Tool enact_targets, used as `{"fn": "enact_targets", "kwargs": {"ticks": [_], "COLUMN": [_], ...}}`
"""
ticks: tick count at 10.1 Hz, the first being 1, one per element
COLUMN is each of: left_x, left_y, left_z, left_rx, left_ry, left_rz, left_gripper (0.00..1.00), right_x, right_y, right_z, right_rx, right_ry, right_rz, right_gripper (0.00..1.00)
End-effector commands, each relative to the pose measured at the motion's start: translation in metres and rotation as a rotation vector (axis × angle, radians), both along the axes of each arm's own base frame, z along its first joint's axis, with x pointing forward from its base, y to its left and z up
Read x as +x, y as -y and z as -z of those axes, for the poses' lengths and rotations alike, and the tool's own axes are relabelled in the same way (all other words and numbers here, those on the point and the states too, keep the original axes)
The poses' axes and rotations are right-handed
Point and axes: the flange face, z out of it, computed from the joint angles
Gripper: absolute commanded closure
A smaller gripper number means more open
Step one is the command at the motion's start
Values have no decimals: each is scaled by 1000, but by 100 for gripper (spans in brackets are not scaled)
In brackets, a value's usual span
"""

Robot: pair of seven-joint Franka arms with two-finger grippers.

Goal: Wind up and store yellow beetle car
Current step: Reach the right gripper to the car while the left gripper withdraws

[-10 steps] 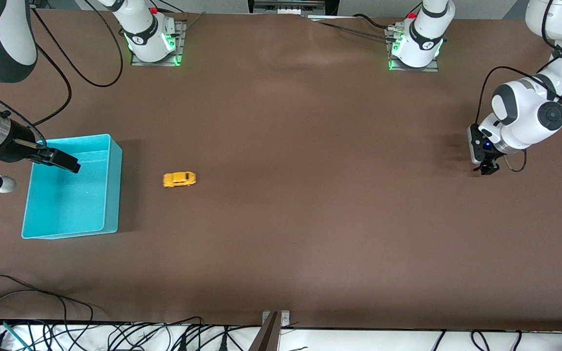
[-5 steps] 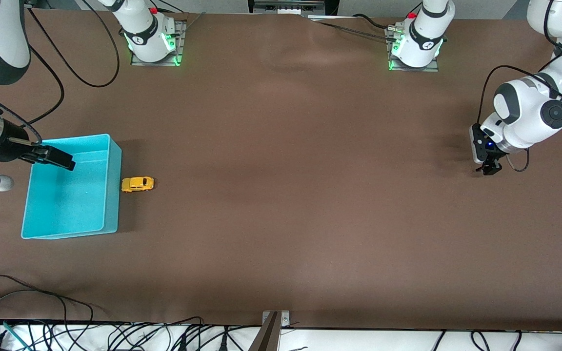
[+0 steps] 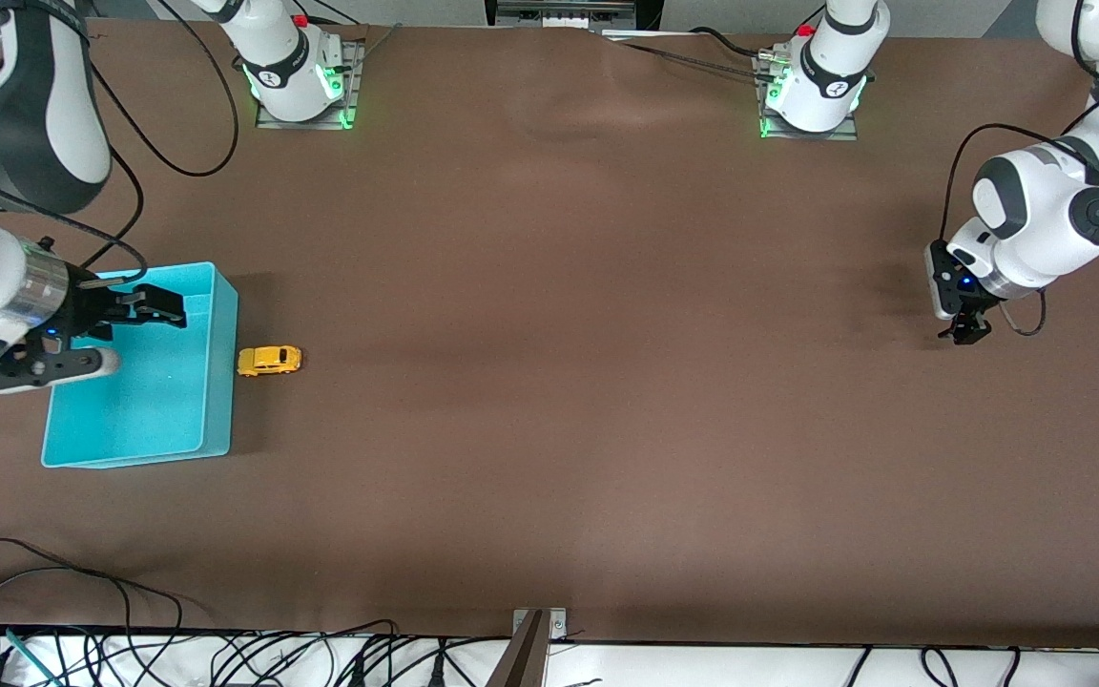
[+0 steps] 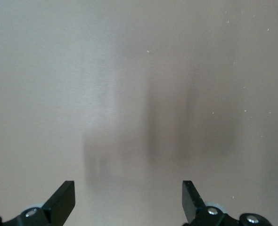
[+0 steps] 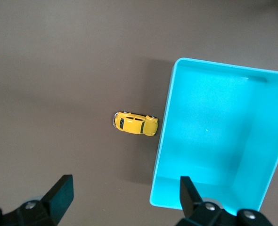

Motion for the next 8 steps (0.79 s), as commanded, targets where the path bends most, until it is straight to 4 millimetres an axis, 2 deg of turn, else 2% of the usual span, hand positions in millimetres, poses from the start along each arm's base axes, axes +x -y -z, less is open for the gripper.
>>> {"fn": "enact_targets", "kwargs": {"ticks": [1,2,3,5,7,8], "left_x": [-1,0,1,15,35,35], "left_y": [10,19,19,29,58,60], "left_z": [-66,-89,-112,-165,-229,-257], "left_rx": [-18,-21,-21,-47,-43,-45], "left_ry": [51,76,93,60,17,6], "left_rz": [3,23,30,39,-56,-141], "left_gripper": [0,0,0,0,0,0], "right_x": [6,8,8,10,4,-2], "right_y": [-5,-15,-19,-20,-19,-26], "right_z": [27,35,52,86,108,121], "right_rx": [42,56,66,89,111,128], "right_ry": [-20,-12,8,57,36,23], "right_rz": [-245,-363,-487,-730,-867,-934], "right_gripper": [0,0,0,0,0,0]}}
